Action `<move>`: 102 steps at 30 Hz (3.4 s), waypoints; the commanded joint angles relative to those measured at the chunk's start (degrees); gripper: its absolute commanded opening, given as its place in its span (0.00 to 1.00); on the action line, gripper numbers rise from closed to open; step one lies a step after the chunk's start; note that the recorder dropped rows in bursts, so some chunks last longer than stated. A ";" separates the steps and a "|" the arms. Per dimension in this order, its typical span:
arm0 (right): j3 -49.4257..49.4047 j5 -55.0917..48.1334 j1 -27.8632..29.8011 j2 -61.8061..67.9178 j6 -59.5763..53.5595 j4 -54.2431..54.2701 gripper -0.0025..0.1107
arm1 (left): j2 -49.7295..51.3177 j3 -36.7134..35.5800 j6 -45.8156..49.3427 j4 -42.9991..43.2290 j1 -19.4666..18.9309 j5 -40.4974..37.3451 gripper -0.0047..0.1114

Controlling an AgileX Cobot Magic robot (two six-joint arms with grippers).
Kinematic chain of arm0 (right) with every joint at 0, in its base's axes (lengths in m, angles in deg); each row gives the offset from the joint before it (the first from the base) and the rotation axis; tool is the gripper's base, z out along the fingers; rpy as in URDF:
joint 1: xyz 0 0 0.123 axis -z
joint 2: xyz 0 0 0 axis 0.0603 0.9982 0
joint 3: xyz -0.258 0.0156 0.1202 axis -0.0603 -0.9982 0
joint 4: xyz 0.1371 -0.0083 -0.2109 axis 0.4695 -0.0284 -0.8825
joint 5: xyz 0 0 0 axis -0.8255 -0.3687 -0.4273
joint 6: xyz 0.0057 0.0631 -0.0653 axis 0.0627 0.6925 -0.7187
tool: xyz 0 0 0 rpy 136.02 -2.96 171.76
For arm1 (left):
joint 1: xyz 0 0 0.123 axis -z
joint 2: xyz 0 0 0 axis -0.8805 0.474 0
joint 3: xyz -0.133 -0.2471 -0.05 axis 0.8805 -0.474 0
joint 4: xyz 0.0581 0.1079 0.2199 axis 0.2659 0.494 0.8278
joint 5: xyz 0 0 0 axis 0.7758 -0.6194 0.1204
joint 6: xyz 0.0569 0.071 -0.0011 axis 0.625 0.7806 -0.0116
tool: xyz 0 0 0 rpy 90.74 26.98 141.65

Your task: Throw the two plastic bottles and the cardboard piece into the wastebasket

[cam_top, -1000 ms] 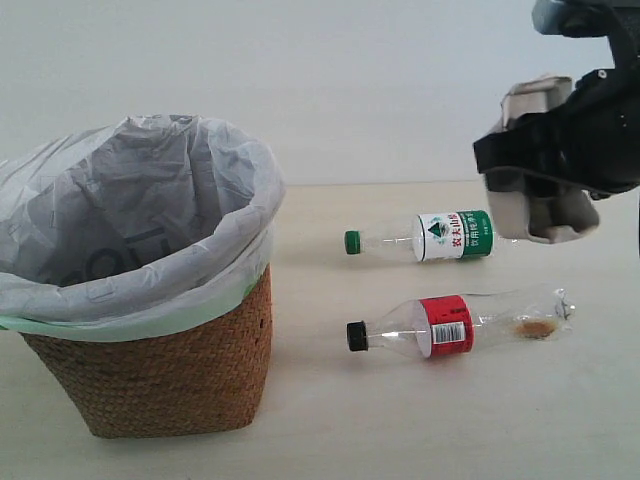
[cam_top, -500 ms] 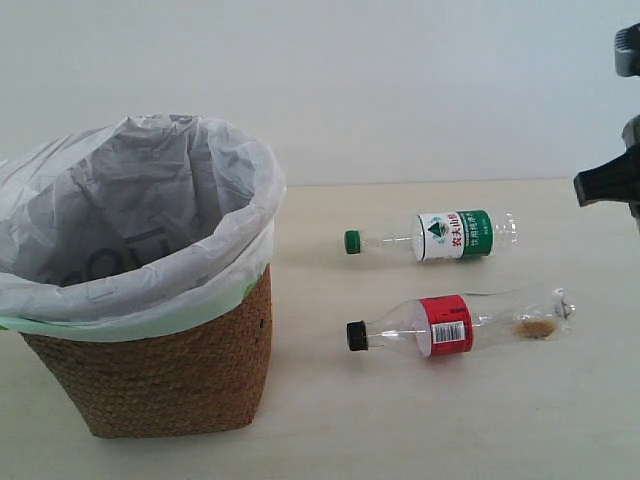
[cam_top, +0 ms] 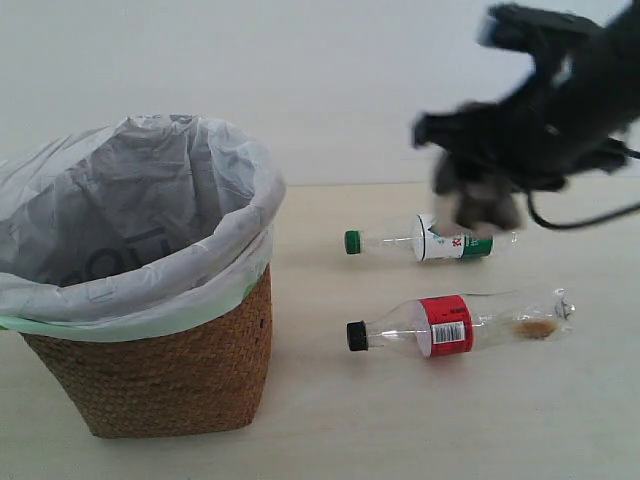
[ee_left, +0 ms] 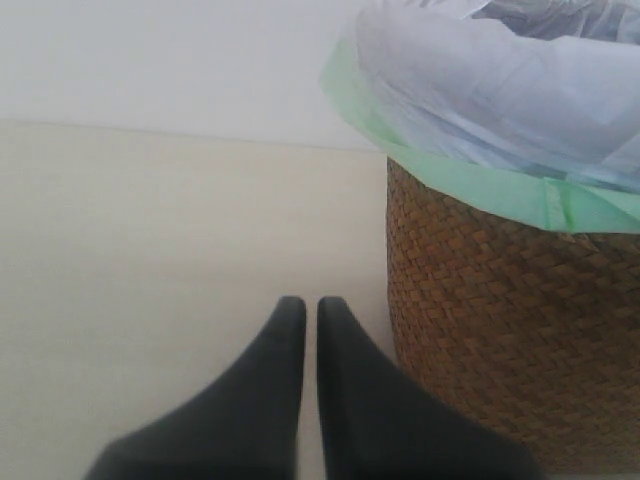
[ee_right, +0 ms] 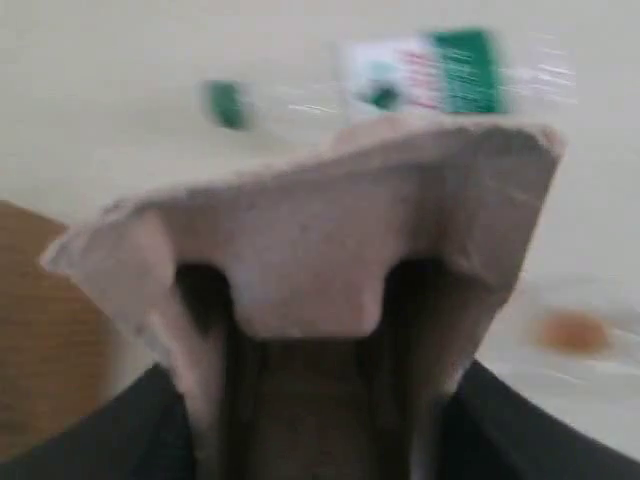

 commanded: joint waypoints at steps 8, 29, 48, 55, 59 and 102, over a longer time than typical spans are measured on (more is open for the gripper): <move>33.16 -9.71 -7.45 10.59 -13.89 27.67 0.68 | -0.15 -0.23 -0.31 0.28 -0.12 0.22 0.07; 24.06 -31.84 5.38 -1.04 -4.51 -17.73 0.58 | -0.15 -0.23 -0.31 0.28 -0.12 0.22 0.07; 8.91 -31.84 5.38 5.90 -20.95 -15.69 0.28 | -0.15 -0.23 -0.31 0.28 -0.12 0.22 0.07; 8.91 -26.71 5.13 12.59 -32.75 -15.82 0.52 | -0.15 -0.23 -0.31 0.28 -0.12 0.22 0.07; 8.91 -26.48 5.13 16.51 -42.45 -16.20 0.52 | -0.15 -0.23 -0.31 0.28 -0.12 0.22 0.07; 8.91 -14.83 4.67 32.70 -55.35 -5.40 0.52 | -0.15 -0.23 -0.31 0.28 -0.12 0.22 0.07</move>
